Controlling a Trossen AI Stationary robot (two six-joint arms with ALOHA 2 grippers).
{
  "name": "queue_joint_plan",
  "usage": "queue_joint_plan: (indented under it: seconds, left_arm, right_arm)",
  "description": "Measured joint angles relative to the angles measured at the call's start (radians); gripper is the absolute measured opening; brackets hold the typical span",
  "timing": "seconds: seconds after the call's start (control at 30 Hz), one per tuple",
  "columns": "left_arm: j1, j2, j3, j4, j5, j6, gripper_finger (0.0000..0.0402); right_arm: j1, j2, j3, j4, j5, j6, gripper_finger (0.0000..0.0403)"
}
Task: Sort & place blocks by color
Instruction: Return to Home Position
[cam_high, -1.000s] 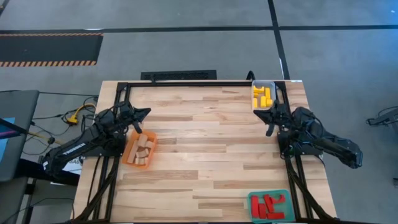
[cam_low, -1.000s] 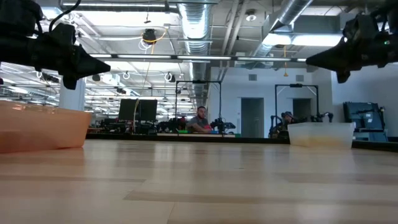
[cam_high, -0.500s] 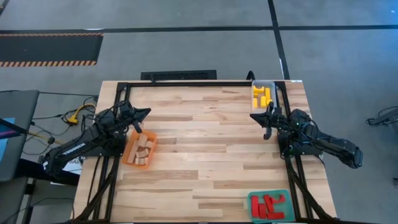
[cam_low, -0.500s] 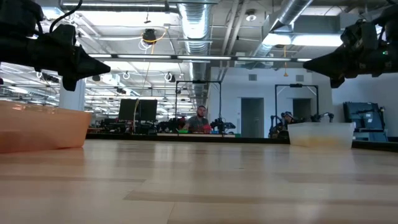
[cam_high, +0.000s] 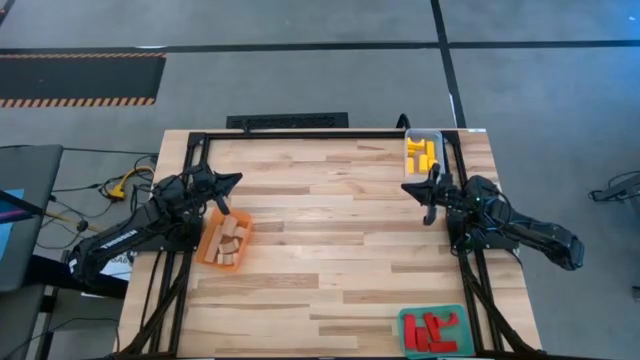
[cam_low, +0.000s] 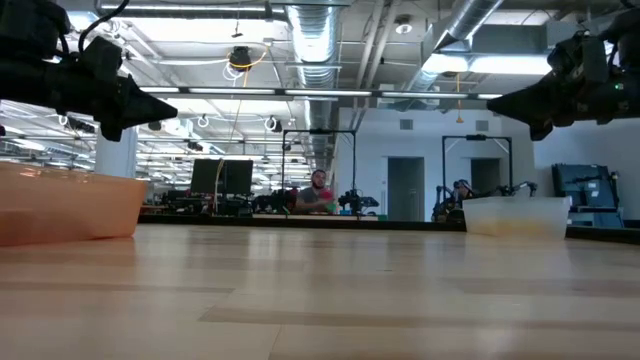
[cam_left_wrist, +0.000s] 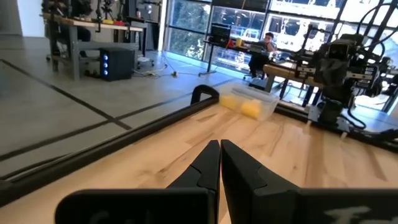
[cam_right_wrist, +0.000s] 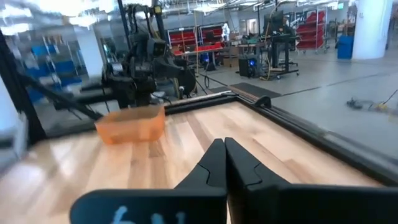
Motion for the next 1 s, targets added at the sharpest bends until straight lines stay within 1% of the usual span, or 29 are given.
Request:
queue_joint_plan:
  seconds: [0.13,0.23,0.43,1.0]
  left_arm:
    - [0.0,0.0,0.0,-0.003,-0.021,0.011,0.0]
    - [0.0,0.0,0.0,-0.004,-0.024,0.011,0.0]
    - [0.0,0.0,0.0,-0.005,-0.024,0.011,0.0]
    - [0.0,0.0,0.0,-0.006,-0.025,0.011,0.0]
  right_arm:
    - [-0.001,0.02,-0.001,-0.001,0.001,-0.113,0.0019]
    - [-0.001,0.027,-0.001,-0.001,0.002,-0.152,0.0032]
    - [-0.001,0.027,-0.002,-0.001,0.005,-0.153,0.0044]
    - [-0.001,0.027,-0.002,-0.002,0.005,-0.153,0.0043]
